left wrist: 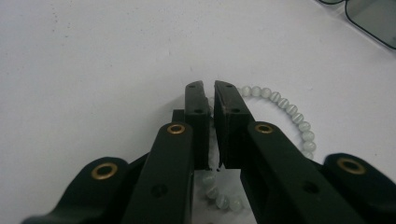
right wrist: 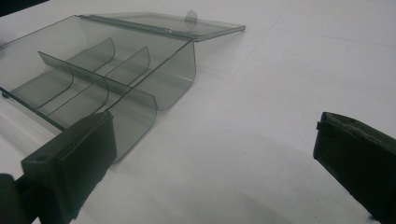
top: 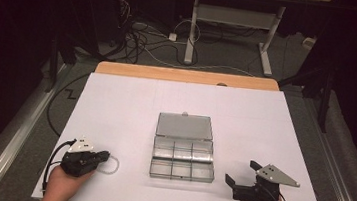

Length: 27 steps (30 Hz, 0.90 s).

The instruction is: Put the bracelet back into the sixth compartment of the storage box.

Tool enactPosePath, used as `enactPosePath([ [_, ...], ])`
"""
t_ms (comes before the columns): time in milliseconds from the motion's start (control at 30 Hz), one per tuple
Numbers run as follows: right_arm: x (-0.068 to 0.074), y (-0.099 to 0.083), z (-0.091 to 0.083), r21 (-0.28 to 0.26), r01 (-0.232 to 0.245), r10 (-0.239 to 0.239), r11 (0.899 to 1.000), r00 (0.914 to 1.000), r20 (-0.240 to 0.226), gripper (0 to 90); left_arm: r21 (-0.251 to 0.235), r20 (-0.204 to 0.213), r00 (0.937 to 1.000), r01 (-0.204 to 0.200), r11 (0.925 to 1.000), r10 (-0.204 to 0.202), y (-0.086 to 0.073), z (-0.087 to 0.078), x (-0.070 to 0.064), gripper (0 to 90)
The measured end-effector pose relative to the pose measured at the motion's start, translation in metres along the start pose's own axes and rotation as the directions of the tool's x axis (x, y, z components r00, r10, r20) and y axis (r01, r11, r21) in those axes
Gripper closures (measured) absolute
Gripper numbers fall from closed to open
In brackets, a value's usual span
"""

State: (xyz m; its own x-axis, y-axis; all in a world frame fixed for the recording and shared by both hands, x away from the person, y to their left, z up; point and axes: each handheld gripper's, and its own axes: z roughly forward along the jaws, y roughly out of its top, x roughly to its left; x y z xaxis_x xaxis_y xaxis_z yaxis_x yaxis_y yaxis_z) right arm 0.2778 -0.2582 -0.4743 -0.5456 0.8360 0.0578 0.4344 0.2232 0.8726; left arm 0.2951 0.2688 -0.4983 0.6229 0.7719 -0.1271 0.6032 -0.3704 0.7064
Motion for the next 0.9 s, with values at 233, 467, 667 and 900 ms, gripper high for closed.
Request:
enactPosePath([
  [233,0.001,0.000,0.002,0.001,-0.018,0.018,1.000,0.9998,0.002,0.6,-0.005,0.016,0.9998,0.013,0.9999,-0.013,0.000,0.000,0.002,82.9],
  [467,0.002,0.000,0.003,0.006,0.005,-0.005,1.000,1.0000,0.004,0.6,-0.034,0.032,0.9991,0.031,0.9989,-0.030,0.000,-0.005,0.003,82.9],
  [667,0.001,0.001,0.003,0.000,-0.008,0.008,1.000,1.0000,-0.003,0.6,-0.081,0.045,0.9984,0.039,0.9960,-0.035,0.003,-0.012,0.000,84.1],
  [900,0.004,0.000,0.006,0.009,-0.006,0.006,1.000,0.9999,-0.009,0.7,-0.115,0.054,0.9982,0.032,0.9928,-0.026,0.008,-0.019,-0.005,84.2],
])
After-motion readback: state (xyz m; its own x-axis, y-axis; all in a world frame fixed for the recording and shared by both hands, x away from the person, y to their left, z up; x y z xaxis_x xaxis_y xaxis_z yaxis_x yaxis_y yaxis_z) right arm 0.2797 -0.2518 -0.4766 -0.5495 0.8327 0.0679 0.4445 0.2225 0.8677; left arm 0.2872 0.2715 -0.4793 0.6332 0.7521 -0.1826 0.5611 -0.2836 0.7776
